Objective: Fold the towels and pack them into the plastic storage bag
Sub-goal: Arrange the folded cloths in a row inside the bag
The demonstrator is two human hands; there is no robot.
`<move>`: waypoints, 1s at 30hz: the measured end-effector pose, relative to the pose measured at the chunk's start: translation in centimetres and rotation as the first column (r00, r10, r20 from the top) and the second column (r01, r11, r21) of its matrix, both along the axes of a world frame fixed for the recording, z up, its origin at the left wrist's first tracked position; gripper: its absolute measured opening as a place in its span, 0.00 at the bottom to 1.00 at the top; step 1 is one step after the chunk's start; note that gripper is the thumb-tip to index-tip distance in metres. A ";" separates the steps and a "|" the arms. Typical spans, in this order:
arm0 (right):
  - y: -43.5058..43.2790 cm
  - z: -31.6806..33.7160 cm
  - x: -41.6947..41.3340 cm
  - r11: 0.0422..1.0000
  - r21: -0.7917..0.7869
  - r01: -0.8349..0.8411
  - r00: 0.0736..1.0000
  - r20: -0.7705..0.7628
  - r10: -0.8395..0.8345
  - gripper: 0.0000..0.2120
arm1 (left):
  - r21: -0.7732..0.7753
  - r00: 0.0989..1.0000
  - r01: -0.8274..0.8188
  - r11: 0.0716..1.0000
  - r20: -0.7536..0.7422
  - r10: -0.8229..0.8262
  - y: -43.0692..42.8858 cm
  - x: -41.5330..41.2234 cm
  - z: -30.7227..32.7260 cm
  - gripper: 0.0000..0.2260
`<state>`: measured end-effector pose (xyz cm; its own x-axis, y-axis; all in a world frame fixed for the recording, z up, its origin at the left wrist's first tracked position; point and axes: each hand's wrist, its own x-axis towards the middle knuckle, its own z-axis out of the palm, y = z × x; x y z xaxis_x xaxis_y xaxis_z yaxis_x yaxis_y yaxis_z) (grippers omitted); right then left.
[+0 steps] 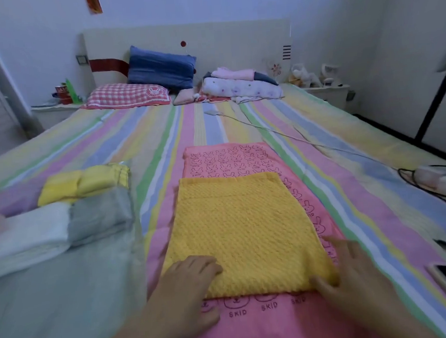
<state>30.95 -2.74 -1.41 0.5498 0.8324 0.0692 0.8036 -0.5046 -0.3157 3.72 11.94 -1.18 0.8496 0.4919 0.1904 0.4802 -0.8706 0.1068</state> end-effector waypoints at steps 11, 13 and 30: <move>3.1 -4.0 -3.4 0.982 0.132 -0.137 0.881 0.469 0.060 0.17 | 0.310 0.909 -0.164 0.937 -0.321 0.265 0.2 2.3 -2.2 0.21; 3.3 -4.2 -3.1 0.984 0.119 -0.130 0.892 0.448 0.063 0.18 | 0.328 0.954 -0.113 0.938 -0.228 0.195 0.6 1.5 -3.0 0.17; -0.2 2.5 0.5 0.707 0.703 0.076 0.876 -0.386 0.289 0.11 | -0.462 0.668 -0.228 0.857 0.566 0.483 2.9 -5.0 3.3 0.12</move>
